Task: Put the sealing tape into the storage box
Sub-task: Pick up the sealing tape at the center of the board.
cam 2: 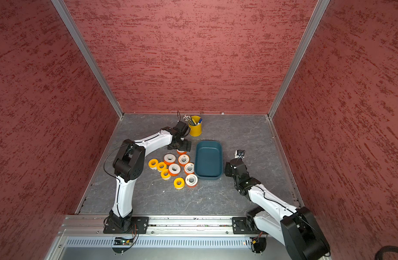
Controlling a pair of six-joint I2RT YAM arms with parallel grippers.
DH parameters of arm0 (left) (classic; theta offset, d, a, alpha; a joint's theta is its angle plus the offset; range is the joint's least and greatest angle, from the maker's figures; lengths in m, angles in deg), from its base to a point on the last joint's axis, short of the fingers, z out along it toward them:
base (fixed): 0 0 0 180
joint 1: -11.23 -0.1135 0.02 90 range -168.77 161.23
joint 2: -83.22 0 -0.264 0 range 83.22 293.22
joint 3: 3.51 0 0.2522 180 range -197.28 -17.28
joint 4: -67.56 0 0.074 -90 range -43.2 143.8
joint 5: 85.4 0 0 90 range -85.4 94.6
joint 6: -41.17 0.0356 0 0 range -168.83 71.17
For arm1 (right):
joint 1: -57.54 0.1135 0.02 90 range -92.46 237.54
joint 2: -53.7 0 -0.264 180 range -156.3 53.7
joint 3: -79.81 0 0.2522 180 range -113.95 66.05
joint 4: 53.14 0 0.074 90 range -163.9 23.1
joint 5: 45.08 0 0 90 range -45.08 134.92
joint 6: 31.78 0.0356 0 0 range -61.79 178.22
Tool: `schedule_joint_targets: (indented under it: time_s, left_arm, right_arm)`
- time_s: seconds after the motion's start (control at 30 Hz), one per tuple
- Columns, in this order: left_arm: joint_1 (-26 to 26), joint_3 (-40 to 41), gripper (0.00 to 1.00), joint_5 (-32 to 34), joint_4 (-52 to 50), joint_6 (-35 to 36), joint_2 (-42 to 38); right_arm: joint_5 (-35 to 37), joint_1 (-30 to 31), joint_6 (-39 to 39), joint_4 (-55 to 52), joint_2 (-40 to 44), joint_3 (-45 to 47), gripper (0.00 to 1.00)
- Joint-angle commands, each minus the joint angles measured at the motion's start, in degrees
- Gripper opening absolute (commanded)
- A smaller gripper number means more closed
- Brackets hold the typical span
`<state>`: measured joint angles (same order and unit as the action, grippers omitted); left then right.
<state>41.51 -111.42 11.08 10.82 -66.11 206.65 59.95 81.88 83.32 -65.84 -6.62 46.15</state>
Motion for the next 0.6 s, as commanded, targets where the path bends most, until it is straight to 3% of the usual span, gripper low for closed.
schedule_joint_targets:
  time_s: [0.0, 0.2, 0.57]
  left_arm:
    - [0.84, -2.49, 1.00, 2.62, -1.24, 0.39, 1.89]
    - [1.91, -4.16, 1.00, 6.44, -1.94, 0.10, 4.43]
    - [2.54, -3.68, 0.73, 8.16, -2.63, -0.89, 2.63]
  right_arm:
    - [-0.59, 0.36, 0.12, 0.92, -0.42, -2.06, 0.67]
    - [-0.43, 0.35, 0.20, 0.91, -0.22, -1.90, 0.66]
    - [-0.61, 0.34, 0.22, 0.85, -0.92, -2.32, 0.66]
